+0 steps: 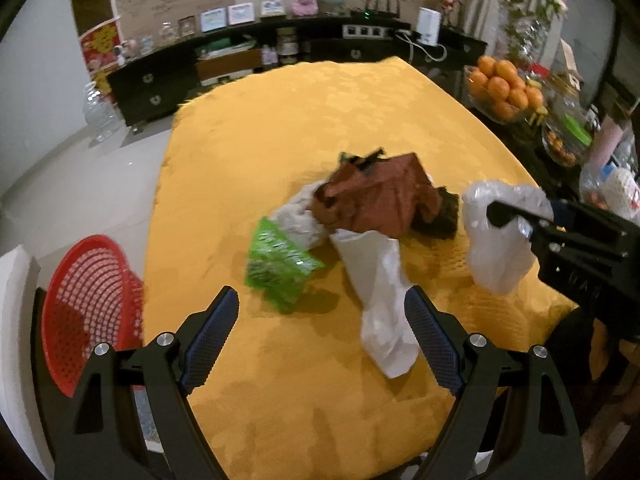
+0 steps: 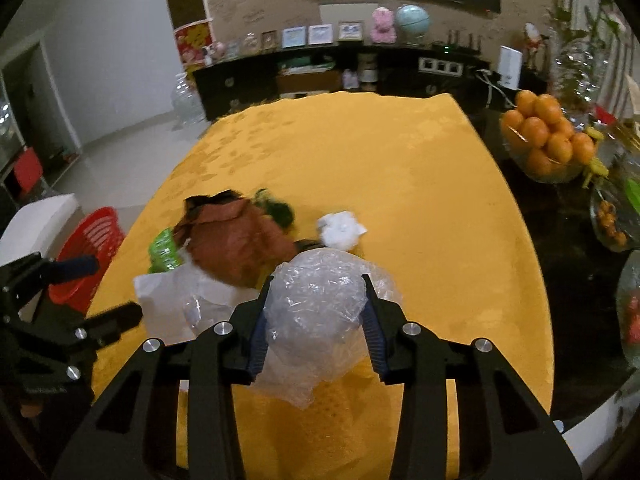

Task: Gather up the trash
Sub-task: 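Grasp the white tissue paper with the left gripper while the right holds the bubble wrap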

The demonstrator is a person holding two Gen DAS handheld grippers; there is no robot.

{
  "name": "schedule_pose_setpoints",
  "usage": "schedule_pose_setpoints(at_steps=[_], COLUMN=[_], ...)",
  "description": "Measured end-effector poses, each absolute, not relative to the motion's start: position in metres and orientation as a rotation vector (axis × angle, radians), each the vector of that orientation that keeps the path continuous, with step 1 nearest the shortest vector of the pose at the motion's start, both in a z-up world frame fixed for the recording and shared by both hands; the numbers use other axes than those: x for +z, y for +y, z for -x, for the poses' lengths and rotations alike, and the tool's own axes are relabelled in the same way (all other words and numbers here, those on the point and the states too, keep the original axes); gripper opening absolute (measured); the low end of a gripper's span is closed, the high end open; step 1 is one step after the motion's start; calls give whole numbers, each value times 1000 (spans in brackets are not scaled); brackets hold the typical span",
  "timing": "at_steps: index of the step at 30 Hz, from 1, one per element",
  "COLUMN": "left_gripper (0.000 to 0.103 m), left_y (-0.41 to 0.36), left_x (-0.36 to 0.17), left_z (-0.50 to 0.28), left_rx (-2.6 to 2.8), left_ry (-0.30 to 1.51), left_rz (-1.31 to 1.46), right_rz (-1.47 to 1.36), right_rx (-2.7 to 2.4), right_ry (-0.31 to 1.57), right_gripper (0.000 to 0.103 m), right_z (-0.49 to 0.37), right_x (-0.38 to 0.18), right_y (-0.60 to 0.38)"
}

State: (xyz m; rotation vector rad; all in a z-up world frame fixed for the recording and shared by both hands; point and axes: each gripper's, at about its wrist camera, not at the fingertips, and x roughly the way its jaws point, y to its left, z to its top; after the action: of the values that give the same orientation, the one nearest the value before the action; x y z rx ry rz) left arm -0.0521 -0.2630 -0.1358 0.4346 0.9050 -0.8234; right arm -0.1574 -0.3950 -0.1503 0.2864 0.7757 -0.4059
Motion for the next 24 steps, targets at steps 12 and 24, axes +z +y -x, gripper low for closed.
schedule_pose_setpoints(at_steps=[12, 24], left_gripper=[77, 14], left_y=[-315, -312], left_x=[-178, -184], left_z=[41, 38], left_rx=[-852, -881], left_ry=[1015, 1052], left_rz=[-461, -434], right_rz=[-326, -330], right_rx=[-440, -429], right_ry=[766, 772], right_gripper=[39, 39], right_z=[164, 157], right_x=[-160, -166], right_y=[-416, -416])
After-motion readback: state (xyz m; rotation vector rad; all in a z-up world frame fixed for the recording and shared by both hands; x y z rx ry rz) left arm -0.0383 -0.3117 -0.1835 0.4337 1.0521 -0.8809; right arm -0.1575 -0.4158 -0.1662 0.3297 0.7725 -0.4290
